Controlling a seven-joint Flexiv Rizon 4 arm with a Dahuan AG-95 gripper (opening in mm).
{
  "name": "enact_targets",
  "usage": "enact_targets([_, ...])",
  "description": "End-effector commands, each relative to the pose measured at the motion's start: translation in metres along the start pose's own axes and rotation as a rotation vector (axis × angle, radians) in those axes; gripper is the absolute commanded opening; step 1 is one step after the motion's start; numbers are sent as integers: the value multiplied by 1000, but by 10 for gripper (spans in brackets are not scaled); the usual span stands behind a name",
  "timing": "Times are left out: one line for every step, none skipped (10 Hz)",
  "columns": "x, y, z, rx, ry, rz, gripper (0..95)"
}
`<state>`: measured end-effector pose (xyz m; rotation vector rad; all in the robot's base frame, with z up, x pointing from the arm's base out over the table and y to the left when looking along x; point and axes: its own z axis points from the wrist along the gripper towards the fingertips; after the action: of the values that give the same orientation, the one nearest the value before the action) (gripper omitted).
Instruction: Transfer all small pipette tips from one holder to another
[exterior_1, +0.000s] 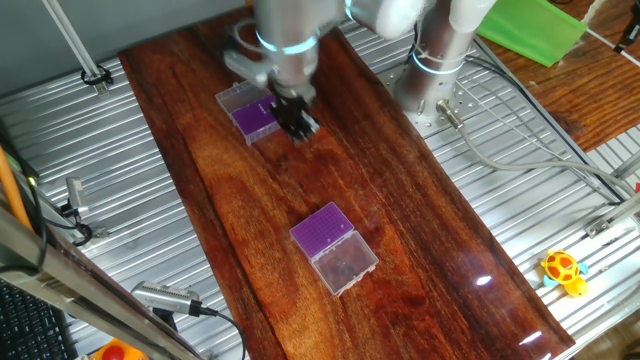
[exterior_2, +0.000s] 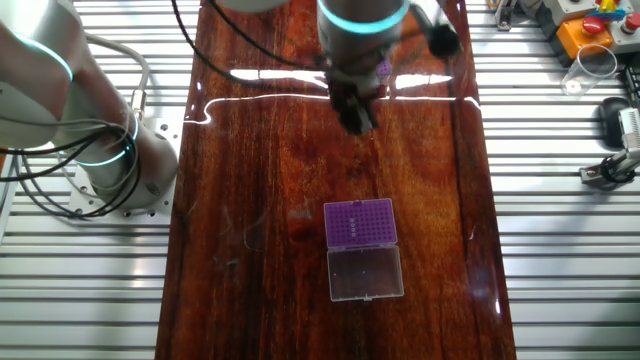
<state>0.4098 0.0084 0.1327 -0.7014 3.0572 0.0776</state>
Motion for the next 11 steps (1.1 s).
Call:
enact_targets([0, -27, -1, -38, 20, -186, 0])
enact_targets([0, -27, -1, -39, 18, -143, 0])
enact_targets([0, -27, -1, -42, 15, -84, 0])
enact_targets([0, -27, -1, -38, 16, -40, 0])
enact_targets([0, -27, -1, -36, 13, -7, 0])
enact_targets([0, -27, -1, -33, 10, 3, 0])
enact_targets([0, -27, -1, -32, 15, -2, 0])
enact_targets([0, -27, -1, -30, 17, -3, 0])
enact_targets([2, -32, -1, -23, 20, -11, 0])
enact_targets([5, -45, -1, -23, 19, -42, 0])
enact_targets([7, -63, 0, -24, 20, -78, 0])
